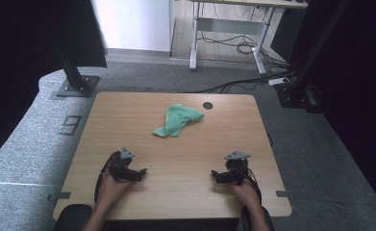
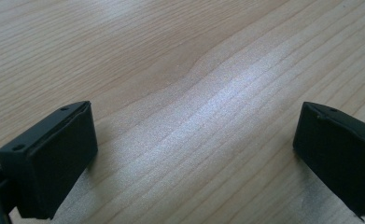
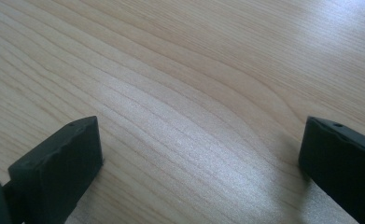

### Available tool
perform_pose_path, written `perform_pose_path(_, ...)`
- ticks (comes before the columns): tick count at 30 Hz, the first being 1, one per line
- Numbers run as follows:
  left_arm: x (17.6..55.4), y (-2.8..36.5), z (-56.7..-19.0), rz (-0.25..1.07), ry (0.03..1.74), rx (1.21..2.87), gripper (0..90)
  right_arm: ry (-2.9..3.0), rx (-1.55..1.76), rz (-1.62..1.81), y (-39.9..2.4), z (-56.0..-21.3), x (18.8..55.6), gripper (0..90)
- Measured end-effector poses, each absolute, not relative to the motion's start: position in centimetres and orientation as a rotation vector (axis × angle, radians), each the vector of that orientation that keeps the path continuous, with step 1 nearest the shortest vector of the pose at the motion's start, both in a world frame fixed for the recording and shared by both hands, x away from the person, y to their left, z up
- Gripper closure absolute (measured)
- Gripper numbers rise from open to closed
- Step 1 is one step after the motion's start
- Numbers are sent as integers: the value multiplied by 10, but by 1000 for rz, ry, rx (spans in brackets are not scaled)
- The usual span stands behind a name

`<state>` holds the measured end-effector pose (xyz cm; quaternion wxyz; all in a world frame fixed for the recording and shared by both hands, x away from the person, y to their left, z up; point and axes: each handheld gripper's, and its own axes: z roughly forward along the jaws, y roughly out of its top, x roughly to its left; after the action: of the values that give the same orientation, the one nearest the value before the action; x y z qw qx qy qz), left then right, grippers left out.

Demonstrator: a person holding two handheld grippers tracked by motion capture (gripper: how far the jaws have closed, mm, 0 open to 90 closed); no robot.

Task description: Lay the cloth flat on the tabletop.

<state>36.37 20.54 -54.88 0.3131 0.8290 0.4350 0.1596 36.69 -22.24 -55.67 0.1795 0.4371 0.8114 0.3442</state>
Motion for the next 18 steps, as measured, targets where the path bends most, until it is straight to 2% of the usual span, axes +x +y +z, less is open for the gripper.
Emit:
perform_pose_path(9,366,203,-549,419,1137,2187,1,2285,1244,969,-222,-557,367,0)
perform_pose_path(18,370,198,-545,382,1122,2182,51,2281,1250,967,-221,-557,367,0)
